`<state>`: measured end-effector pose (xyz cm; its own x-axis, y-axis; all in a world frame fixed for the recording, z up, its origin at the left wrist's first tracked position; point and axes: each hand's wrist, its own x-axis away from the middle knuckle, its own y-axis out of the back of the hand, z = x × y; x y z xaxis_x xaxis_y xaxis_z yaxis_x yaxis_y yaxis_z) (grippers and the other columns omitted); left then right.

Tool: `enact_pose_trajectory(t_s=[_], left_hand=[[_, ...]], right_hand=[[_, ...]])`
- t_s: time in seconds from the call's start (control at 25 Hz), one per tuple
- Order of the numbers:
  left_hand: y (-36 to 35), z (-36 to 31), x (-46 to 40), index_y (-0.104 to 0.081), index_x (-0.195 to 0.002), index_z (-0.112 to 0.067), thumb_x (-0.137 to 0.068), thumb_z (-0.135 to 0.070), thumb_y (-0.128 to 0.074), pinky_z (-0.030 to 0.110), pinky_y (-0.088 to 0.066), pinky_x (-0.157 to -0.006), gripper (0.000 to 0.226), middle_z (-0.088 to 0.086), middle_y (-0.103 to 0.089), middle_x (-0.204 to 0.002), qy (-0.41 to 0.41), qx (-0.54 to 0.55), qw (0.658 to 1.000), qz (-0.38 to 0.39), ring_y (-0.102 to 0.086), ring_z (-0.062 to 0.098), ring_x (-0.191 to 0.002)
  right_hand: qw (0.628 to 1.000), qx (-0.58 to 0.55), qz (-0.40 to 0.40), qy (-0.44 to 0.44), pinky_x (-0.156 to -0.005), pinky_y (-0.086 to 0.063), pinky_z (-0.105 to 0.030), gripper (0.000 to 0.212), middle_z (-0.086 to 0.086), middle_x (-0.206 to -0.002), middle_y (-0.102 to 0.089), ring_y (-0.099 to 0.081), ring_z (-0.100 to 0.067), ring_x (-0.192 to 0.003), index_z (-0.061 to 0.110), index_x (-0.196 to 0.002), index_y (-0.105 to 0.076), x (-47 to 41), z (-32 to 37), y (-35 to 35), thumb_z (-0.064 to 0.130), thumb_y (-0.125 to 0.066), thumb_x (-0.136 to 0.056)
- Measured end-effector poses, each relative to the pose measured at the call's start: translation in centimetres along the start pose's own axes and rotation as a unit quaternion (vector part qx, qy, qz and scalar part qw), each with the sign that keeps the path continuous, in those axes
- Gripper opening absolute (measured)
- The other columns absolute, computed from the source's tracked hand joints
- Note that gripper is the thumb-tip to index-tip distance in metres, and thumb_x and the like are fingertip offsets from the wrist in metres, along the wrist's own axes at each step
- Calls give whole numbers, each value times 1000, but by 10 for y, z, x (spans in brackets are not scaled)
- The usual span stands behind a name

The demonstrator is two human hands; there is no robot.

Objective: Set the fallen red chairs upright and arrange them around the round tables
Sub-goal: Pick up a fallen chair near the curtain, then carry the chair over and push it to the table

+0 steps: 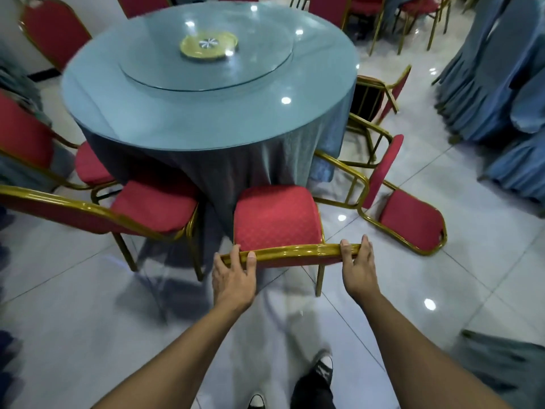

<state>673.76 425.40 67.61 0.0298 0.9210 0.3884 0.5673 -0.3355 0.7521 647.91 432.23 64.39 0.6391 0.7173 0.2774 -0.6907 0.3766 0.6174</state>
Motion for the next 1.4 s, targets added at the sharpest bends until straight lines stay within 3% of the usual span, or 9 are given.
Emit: enact_pose_trajectory(t_s=[0.28,0.52,0.72,0.8,0.88,0.96,1.0,1.12,1.4], left_hand=[[-13,-47,-47,-18,-157,-36,-98,-63,-26,55,-19,-121,66,14,-8,-165,34,59,997,-24,-12,38,-150],[-11,-95,-106,-13,-149,-55,-78,-85,-14,61,-19,-118,78,15,9,-166,73,83,994,-12,-8,41,-151],[-1,-112,-136,-20,-150,-54,-95,-72,-15,58,-8,-120,58,21,-10,-164,78,-6,997,-5,-11,39,-151],[0,-126,-143,-41,-142,-45,-104,-55,-19,54,-12,-121,46,15,-30,-158,49,-66,996,-34,-25,35,-146],[-1,-152,-145,-60,-114,-31,-105,-36,-26,49,-28,-113,36,10,-56,-131,-15,-90,993,-69,-48,32,-124],[-8,-185,-146,-59,-94,-26,-103,-26,-30,45,-36,-102,30,2,-63,-100,-79,-88,990,-81,-56,26,-100],[-13,-202,-146,-60,-92,-26,-103,-26,-32,44,-36,-103,29,-3,-63,-95,-105,-83,988,-80,-57,23,-97],[-37,-261,-149,-62,-108,-32,-101,-34,-42,39,-27,-113,21,-11,-61,-108,-186,-100,976,-51,-52,14,-110],[-115,-392,-147,-59,-124,-32,-99,-33,-46,35,-34,-107,29,-9,-59,-124,-333,-96,937,43,-49,13,-119]], right_hand=[[998,3,64,28,-123,-14,-48,87,-13,-167,-6,-6,-28,-154,24,-160,-8,-94,19,10,76,-26,-92],[990,24,129,44,-124,-13,-49,92,-15,-167,-3,-6,-30,-154,19,-161,-5,-184,60,26,76,-28,-92],[987,49,144,57,-124,-14,-49,93,-14,-167,-3,-6,-30,-154,19,-161,-3,-222,78,23,78,-25,-92],[986,59,144,62,-123,-17,-50,94,-14,-167,-8,-10,-30,-154,19,-160,-7,-230,82,25,79,-25,-91],[986,68,134,73,-120,-24,-49,91,-13,-165,-18,-19,-30,-151,19,-160,-14,-231,83,29,79,-27,-92],[988,71,116,77,-115,-32,-46,81,-12,-160,-32,-33,-29,-145,20,-158,-22,-232,84,37,71,-33,-96],[989,68,107,82,-113,-35,-44,73,-11,-156,-37,-38,-28,-142,21,-156,-24,-233,83,43,64,-38,-99],[994,37,59,81,-112,-39,-41,58,-4,-152,-45,-42,-21,-138,27,-154,-31,-239,72,74,46,-47,-102],[994,-29,-92,43,-104,-44,-35,41,5,-134,-56,-51,-16,-125,27,-141,-50,-276,23,190,30,-55,-100]])
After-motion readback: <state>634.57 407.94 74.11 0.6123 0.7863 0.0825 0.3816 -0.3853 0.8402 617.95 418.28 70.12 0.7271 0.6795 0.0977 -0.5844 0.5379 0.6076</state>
